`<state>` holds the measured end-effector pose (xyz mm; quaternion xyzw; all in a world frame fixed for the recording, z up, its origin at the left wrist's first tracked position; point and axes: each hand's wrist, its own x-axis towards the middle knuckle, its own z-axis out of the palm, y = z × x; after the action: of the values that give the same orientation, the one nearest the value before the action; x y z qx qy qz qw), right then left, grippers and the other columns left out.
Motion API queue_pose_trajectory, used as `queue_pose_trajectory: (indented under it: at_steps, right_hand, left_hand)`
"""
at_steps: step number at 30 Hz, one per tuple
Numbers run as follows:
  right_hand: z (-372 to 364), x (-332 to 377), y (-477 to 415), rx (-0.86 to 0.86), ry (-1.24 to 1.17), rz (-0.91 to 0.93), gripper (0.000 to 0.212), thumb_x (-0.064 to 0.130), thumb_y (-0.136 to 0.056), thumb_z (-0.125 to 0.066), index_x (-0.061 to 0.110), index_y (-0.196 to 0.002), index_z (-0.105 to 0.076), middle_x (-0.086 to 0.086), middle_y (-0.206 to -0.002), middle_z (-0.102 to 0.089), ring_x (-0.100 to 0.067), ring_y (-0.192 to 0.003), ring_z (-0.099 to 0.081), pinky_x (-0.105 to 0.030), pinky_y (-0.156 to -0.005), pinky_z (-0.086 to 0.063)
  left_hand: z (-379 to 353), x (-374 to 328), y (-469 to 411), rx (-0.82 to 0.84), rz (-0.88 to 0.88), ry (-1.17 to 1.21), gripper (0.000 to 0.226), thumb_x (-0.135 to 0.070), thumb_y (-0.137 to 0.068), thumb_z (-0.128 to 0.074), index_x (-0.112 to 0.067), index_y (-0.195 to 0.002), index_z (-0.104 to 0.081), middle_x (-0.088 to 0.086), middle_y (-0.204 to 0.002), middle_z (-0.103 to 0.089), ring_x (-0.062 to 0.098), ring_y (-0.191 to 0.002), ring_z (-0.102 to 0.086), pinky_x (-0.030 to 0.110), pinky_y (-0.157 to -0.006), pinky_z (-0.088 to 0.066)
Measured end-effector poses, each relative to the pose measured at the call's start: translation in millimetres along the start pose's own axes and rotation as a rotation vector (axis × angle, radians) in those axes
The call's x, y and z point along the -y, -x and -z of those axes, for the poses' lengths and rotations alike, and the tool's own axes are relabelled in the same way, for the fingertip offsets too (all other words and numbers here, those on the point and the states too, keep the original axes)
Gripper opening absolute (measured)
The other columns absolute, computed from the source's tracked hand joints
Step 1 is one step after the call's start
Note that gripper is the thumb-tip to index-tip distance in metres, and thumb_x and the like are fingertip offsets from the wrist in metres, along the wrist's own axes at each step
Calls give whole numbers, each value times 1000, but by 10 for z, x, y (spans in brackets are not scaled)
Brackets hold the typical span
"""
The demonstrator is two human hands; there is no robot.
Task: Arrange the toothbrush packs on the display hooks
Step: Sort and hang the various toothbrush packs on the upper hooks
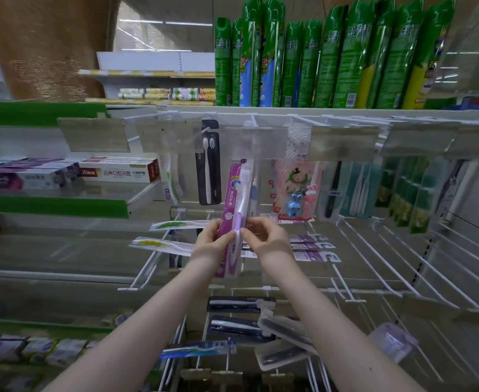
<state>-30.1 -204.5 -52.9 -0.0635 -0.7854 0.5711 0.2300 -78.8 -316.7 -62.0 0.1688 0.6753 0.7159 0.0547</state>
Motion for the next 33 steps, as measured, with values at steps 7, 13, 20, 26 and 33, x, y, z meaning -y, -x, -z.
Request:
queue_pose_trajectory:
  at_steps: [7,13,20,26,33]
  right_hand:
    - [104,-91,241,-23,-79,-35,23,17,-86,-67,20,-105,-55,3,-91,-66,-12,-84,-64,-19,-68,-51]
    - [189,-145,378,-44,-129,-56,23,15,-91,-60,22,-109,-47,1,-90,-63,-5,-77,-61,-12,-59,-46]
    - [221,-93,314,-79,-234,-53,23,9,-92,-55,25,-107,-46,1,-93,-63,-12,-85,-63,-28,-74,-55]
    - [276,21,137,-159,-202,-9,24,10,-92,-57,20,-111,-46,-5,-93,-65,-16,-82,-65,-26,-70,-54]
    - [251,69,16,-167,-122,62,25,10,-89,-61,22,-108,-51,5,-91,-63,-4,-78,-62,-17,-64,-50]
  left_hand:
    - [-136,24,178,34,59,-3,14,-11,-91,-58,-22,-98,-60,-2,-91,-66,17,-84,-64,33,-78,-54]
    - [-240,33,297,80,72,47,13,-10,-90,-60,-20,-97,-64,3,-89,-70,14,-76,-68,24,-64,-55]
    - [-316,-176,224,106,77,24,5,-17,-92,-58,-17,-88,-61,3,-84,-67,14,-72,-64,19,-54,-53]
    - [-274,-272,65,66,79,-8,11,-16,-93,-55,-12,-103,-56,3,-89,-63,13,-73,-61,20,-55,-53]
    - [-117,-285,-113,57,66,3,10,-16,-95,-52,-8,-101,-56,5,-88,-63,18,-72,-61,33,-68,-50]
